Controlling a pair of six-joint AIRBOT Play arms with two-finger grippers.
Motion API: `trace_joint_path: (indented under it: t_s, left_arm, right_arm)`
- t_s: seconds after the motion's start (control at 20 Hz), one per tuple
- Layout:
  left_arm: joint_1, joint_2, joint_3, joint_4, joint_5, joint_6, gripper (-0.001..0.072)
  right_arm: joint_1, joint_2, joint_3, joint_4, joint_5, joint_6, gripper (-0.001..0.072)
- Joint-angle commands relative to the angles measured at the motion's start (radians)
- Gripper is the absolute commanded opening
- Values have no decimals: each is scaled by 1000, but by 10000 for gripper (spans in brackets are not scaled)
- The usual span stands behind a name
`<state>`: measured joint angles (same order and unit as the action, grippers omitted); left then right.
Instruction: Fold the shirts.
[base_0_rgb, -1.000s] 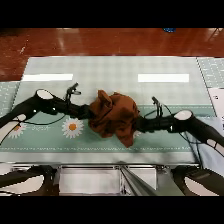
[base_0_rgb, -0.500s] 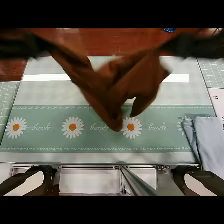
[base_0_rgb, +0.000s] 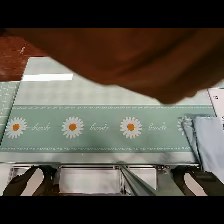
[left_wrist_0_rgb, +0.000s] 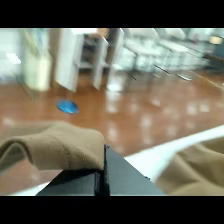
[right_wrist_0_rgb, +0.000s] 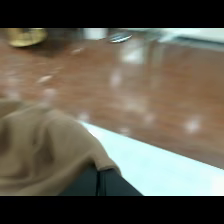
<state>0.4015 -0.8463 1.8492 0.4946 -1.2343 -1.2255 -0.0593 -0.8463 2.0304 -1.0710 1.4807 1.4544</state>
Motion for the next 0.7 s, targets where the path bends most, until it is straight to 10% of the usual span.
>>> trace_joint_path:
  t_s: [0.0, 0.4, 0.65]
  left_arm:
    - [3, 128, 24, 201, -58, -53, 22]
    - [-302, 282, -543, 430, -164, -115, 22]
    - [-304, 203, -1032, 430, 86, -114, 22]
  right_arm:
    - [-2, 126, 22, -175, 105, 42, 21]
    - [-2, 239, -502, -130, 67, 79, 22]
    - [-1, 52, -846, -8, -249, 13, 21]
